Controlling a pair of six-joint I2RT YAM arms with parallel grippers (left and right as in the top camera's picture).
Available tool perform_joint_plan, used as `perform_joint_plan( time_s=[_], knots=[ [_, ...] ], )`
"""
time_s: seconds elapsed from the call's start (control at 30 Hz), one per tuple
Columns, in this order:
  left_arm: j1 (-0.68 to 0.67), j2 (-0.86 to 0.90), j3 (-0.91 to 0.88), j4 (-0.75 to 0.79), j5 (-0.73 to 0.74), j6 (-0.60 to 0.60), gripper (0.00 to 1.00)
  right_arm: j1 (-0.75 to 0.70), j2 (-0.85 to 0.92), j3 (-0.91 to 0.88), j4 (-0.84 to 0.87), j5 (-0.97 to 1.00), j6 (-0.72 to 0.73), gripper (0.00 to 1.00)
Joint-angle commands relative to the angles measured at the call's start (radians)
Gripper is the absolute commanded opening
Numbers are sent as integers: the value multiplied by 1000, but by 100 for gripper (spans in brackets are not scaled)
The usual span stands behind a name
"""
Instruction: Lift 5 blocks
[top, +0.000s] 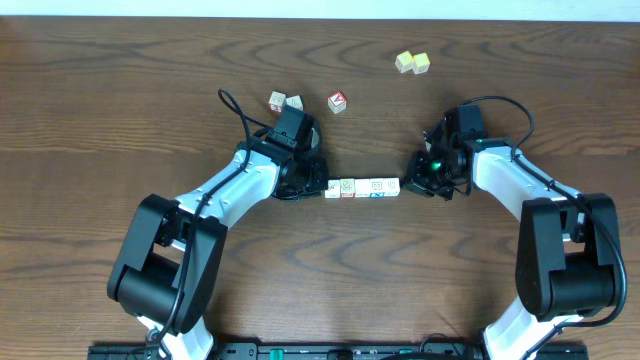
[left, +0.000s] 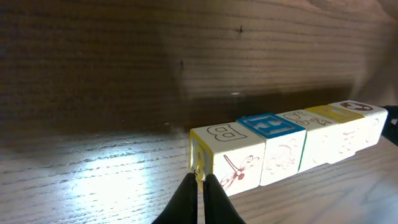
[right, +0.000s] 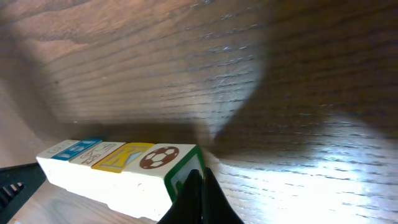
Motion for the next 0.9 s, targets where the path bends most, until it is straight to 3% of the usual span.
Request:
perform_joint_plan(
  time_s=[0.0, 0.87],
  knots=[
    [-3, 18, -6, -9, -18, 10, 7, 13, 8, -8, 2, 16, -15, 1],
    [-3, 47, -6, -8, -61, 10, 7, 51, 10, -8, 14, 27, -15, 1]
  ],
)
